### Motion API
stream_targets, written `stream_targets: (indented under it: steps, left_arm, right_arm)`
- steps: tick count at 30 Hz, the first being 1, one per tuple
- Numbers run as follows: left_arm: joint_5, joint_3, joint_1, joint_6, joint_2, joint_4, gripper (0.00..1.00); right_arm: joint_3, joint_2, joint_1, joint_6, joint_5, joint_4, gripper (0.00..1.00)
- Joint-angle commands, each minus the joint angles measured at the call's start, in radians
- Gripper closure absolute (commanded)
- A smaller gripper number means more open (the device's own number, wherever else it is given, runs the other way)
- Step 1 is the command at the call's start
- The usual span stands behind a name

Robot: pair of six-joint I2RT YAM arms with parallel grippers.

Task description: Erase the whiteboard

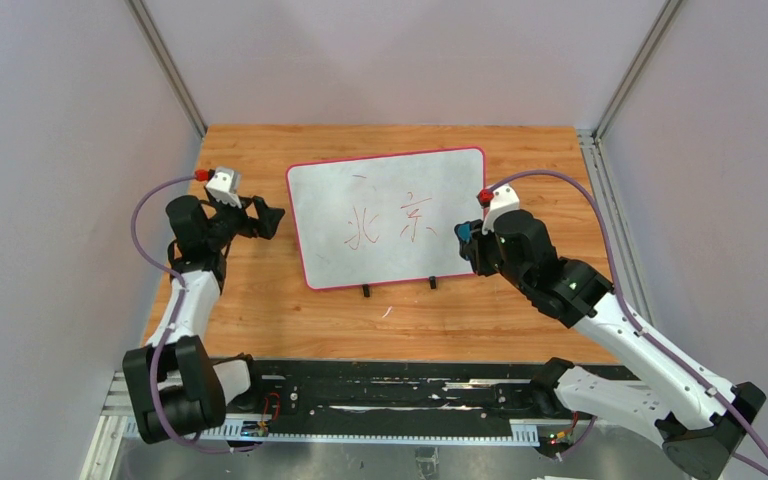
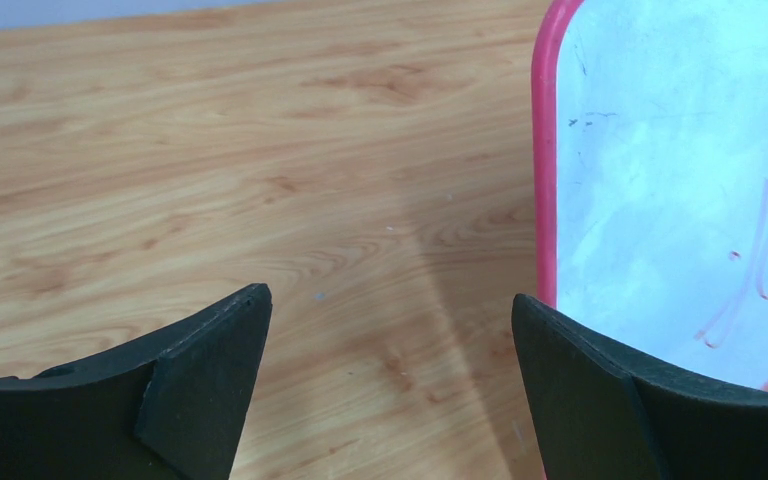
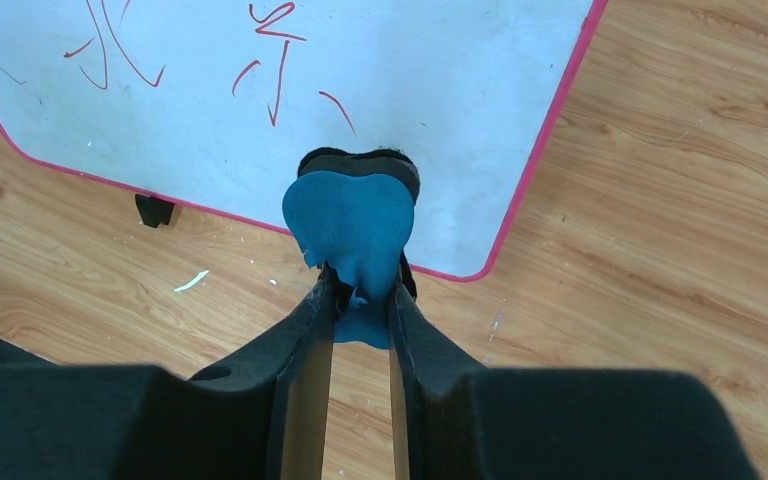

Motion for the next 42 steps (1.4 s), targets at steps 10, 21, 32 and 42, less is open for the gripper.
stream_targets:
  steps: [10,21,32,42]
  left_arm:
    - [0.537,0.153,0.095,-0.084,0.28,0.01,0.11]
    - [0.679,0.179,0.095,-0.053,0.329,0.012,0.16]
    - [0.732,0.242,0.084,-0.054,0.416,0.009,0.2]
    - [0.68,0.303,0.011,-0.059,0.443,0.01,0.21]
  right_arm:
    - [0.017,0.004,0.016,-0.011,0.023,-0.012,0.99]
    - [0.012,0.012,0.016,-0.01,0.032,-0.01,0.99]
    - [0.024,0.026,0.017,-0.014,0.03,-0.007,0.99]
    - [0.03,0.027,0.018,-0.013,0.036,-0.011,0.99]
